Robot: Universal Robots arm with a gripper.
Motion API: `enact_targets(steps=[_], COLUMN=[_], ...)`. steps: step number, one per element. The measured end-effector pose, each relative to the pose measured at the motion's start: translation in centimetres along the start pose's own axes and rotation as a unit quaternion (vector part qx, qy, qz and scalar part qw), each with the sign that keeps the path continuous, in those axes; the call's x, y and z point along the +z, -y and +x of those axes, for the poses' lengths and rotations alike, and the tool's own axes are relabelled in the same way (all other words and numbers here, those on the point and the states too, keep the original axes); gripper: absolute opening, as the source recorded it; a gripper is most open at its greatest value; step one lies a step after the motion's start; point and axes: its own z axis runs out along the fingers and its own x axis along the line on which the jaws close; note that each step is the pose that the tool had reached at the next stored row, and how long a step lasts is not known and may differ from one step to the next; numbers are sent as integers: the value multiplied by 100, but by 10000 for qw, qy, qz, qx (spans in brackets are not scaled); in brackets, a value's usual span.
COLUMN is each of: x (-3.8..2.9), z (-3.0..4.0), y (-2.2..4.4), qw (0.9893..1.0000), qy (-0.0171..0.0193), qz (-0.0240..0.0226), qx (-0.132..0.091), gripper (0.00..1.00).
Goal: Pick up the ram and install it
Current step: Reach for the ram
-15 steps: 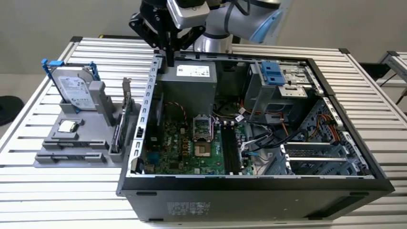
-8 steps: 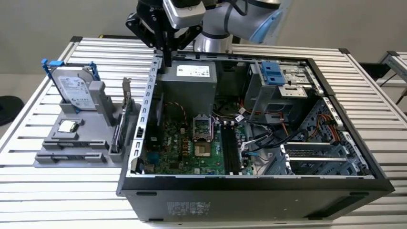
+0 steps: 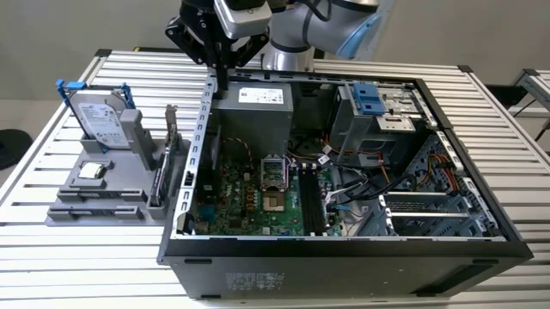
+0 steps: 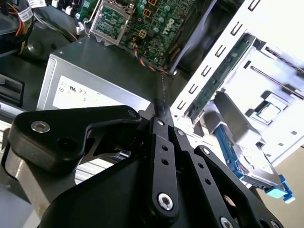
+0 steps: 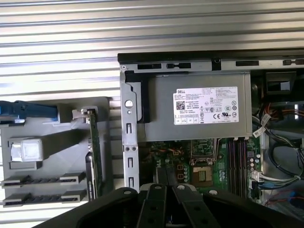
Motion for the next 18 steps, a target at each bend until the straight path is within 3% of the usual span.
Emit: enact_targets(steps=[18], x=[-1], z=[108], y=[8], qw=[10000], qy=[0], qz=[0], qx=[0], gripper=[0])
